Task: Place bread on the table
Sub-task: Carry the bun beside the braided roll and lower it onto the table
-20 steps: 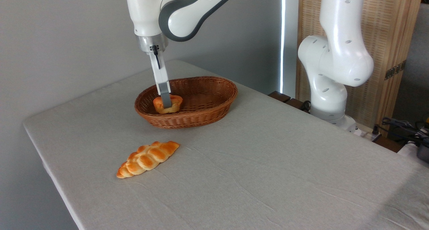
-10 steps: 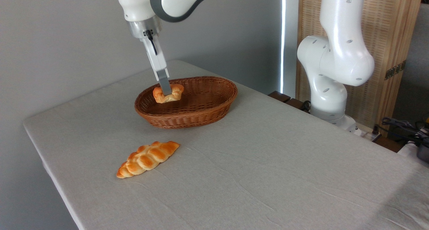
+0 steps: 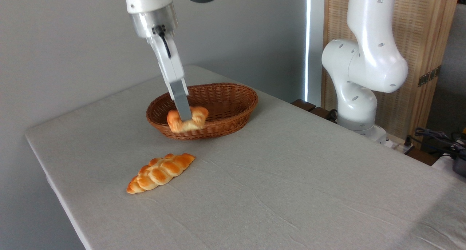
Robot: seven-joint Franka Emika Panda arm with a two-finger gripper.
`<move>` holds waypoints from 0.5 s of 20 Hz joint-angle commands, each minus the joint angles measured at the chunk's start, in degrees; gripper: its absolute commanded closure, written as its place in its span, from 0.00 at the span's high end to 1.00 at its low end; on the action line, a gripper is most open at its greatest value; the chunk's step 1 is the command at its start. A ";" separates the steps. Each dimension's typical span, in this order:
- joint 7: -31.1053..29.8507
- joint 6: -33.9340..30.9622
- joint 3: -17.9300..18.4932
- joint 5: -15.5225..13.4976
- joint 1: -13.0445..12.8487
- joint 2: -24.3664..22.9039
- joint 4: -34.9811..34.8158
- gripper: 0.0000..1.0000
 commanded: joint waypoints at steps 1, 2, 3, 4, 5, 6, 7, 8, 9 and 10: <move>1.42 2.42 1.84 5.80 0.04 5.14 -0.24 0.38; 1.33 3.38 2.71 7.38 0.05 6.19 -0.42 0.67; 1.33 4.61 3.33 8.44 0.05 6.81 -0.86 0.83; 1.33 6.02 3.59 8.71 0.05 7.08 -1.38 0.89; 1.33 7.08 3.94 8.72 0.13 7.52 -2.00 0.95; 1.33 7.87 4.12 8.72 0.66 7.87 -2.35 1.00; 1.33 8.05 4.12 8.72 0.84 8.31 -2.44 1.00; 1.25 8.05 4.12 8.72 0.84 8.49 -2.44 1.00; 1.07 8.05 4.04 8.72 0.84 8.49 -2.79 1.00; 1.07 8.05 4.12 8.72 0.84 8.49 -2.97 1.00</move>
